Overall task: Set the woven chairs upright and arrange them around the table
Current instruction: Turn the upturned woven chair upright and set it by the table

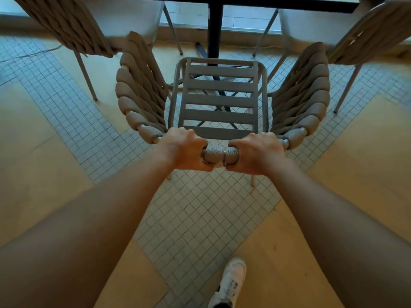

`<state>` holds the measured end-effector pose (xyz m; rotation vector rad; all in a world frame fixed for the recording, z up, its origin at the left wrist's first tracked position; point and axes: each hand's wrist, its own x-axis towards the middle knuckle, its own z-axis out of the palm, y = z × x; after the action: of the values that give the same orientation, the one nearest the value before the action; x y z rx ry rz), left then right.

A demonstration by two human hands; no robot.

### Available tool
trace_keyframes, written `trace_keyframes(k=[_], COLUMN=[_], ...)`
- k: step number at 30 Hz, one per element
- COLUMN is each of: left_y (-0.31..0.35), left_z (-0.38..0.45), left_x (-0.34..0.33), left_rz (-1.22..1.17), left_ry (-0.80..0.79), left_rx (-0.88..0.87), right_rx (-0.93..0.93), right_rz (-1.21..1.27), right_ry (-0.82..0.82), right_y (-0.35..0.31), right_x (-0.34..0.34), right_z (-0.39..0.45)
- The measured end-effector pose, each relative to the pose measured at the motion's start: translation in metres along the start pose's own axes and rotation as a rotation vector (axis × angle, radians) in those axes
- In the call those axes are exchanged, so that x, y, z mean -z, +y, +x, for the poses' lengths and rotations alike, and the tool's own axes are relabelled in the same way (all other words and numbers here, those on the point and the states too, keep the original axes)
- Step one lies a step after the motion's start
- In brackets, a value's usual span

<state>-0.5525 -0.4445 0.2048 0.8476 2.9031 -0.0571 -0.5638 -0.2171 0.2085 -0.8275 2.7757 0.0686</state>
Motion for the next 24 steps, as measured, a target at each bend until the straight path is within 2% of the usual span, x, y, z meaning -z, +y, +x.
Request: trace_keyframes(k=[10, 24], left_y=[-0.029, -0.042], left_z=[0.044, 0.06], left_x=[0.004, 0.006], left_rz=[-0.013, -0.075], left_ry=[-0.015, 0.007], left_rx=[0.037, 0.05], right_rx=[0.057, 0.095], right_rz=[0.006, 0.006], right_ry=[0.012, 0.053], right_y=[0.032, 0.044], right_x=[0.015, 0.016], right_z=[0.046, 0.067])
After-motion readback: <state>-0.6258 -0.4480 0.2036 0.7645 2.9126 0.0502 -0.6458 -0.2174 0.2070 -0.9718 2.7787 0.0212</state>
